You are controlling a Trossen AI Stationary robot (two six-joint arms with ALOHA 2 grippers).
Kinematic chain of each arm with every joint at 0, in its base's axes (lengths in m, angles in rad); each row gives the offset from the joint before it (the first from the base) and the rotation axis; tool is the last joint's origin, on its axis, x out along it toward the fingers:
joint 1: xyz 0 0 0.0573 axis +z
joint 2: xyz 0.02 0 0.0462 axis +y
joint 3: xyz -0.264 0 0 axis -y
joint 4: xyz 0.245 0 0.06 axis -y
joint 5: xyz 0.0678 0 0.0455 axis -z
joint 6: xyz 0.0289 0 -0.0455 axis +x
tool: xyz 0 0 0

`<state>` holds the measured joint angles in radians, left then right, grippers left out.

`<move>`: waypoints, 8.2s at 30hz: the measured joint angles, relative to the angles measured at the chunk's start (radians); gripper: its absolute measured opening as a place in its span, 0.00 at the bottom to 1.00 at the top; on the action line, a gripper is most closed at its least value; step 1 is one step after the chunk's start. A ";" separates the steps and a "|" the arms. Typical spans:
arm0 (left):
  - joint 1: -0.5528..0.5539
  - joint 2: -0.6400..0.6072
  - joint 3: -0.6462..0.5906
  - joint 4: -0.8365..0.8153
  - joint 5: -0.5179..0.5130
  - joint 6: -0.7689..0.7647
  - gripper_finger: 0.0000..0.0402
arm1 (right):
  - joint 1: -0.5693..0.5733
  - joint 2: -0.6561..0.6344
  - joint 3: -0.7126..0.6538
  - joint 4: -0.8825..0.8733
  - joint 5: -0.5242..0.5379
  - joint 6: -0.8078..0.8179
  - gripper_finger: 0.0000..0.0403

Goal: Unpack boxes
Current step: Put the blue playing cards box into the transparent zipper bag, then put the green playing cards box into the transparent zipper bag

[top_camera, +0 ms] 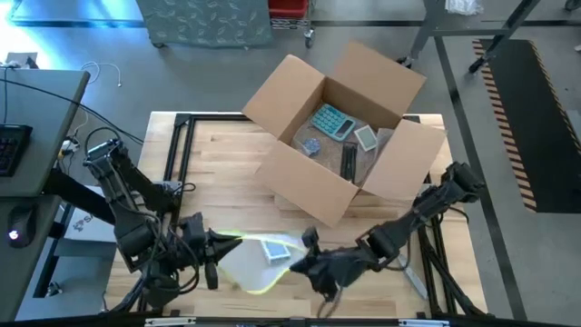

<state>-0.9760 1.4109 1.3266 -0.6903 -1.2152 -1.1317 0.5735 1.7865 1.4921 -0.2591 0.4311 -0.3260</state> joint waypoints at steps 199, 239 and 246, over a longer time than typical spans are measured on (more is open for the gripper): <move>0.286 0.243 -0.005 -0.586 0.448 -0.452 0.00 | -1.073 -0.130 -0.327 -0.524 -0.024 0.385 0.12; 0.285 0.248 -0.005 -0.323 0.392 -0.350 0.00 | -0.769 -0.514 -0.735 0.006 -0.174 0.405 0.23; 0.285 0.248 -0.005 -0.319 0.396 -0.349 0.00 | -0.792 -0.518 -0.732 -0.009 -0.226 0.350 0.12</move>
<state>-0.6914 1.6588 1.3220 -1.0094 -0.8188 -1.4805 -0.2180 1.2690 0.7605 -0.2679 0.2055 0.0236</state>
